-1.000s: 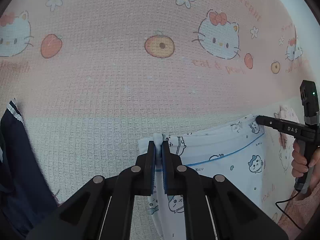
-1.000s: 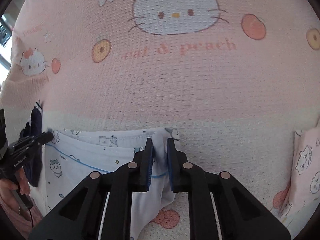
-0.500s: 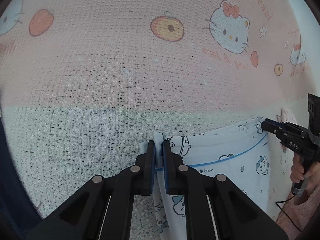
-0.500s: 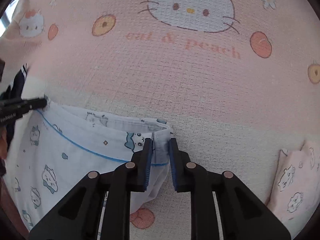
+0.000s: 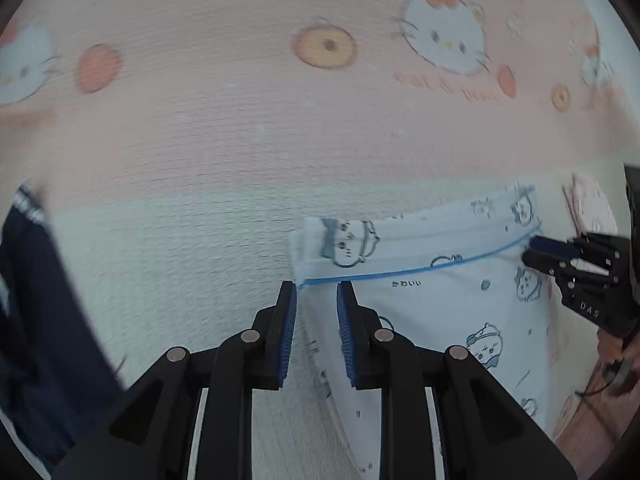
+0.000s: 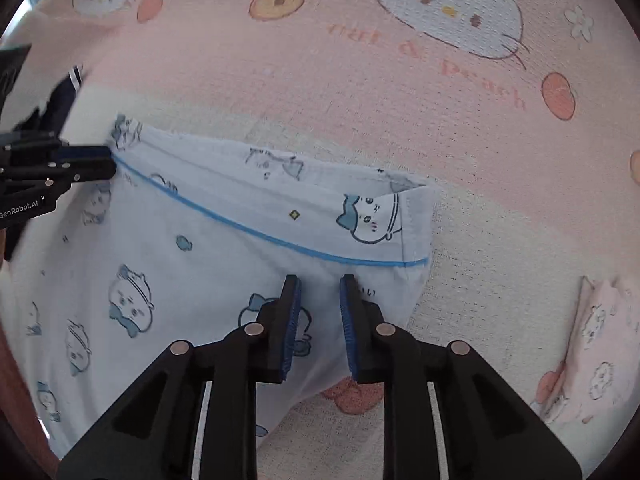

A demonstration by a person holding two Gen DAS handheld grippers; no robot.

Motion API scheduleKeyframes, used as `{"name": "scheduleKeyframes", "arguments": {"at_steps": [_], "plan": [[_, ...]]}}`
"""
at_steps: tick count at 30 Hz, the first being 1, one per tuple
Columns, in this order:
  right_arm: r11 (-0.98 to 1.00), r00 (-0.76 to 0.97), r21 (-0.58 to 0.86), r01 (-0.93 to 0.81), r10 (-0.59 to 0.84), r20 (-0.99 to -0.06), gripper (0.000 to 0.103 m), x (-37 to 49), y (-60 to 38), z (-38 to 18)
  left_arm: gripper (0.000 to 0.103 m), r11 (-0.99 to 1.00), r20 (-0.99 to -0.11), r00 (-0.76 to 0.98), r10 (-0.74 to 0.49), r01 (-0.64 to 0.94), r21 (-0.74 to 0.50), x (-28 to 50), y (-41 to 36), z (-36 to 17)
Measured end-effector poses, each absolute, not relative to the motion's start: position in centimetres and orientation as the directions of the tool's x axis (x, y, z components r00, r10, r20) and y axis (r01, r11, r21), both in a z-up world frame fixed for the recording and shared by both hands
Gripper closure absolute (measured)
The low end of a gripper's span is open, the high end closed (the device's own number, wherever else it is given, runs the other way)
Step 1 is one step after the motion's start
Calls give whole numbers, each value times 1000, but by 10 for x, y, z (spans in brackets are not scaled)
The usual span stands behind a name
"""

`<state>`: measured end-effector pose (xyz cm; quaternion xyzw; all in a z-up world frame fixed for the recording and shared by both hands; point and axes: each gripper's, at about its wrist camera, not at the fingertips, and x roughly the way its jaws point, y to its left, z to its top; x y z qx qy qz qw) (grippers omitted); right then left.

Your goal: Fold clothes

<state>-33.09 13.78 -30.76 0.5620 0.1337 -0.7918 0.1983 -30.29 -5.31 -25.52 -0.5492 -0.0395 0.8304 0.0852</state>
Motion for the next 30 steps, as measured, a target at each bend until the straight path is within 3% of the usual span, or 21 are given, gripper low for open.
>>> {"name": "scheduleKeyframes", "arguments": {"at_steps": [3,6,10,13,15,19,21,22,23,24,27,30], "plan": [[-887,-359,-30,460,-155,-920,80,-316,146,-279,79,-967,-896,-367,251,-137,-215,-269,-38,-246],[-880,-291,40,474,-199,-936,79,-283,141,-283,78,-943,-911,-275,306,-218,-250,-230,-1,-266],[-867,-169,125,483,-232,-958,78,-236,133,-303,78,-961,-945,-265,194,-243,-129,-200,22,-294],[-888,-198,73,454,-181,-963,74,-221,154,-309,78,-976,-958,-285,-5,-209,67,-187,20,-285],[-930,-193,97,354,-174,-966,73,-218,172,-300,77,-981,-952,-297,69,-195,-10,-176,14,-273],[-922,-220,150,358,-240,-945,69,-185,161,-277,73,-941,-932,-248,263,-281,-191,-156,43,-275],[-907,-192,188,377,-275,-942,70,-163,143,-279,72,-933,-969,-196,148,-352,-72,-147,61,-293],[-908,-184,141,396,-228,-956,70,-148,135,-289,72,-923,-972,-208,112,-385,-24,-141,63,-296],[-905,-177,93,414,-180,-968,70,-134,126,-299,67,-922,-974,-206,95,-386,-8,-137,58,-294],[-905,-173,61,421,-146,-974,70,-123,124,-306,55,-923,-976,-205,76,-385,9,-134,54,-293],[-929,-169,57,366,-127,-977,69,-111,155,-309,50,-952,-976,-218,-27,-291,92,-125,28,-289],[-955,-201,108,275,-167,-965,68,-107,177,-292,50,-971,-952,-271,145,-222,-85,-112,21,-272]]}}
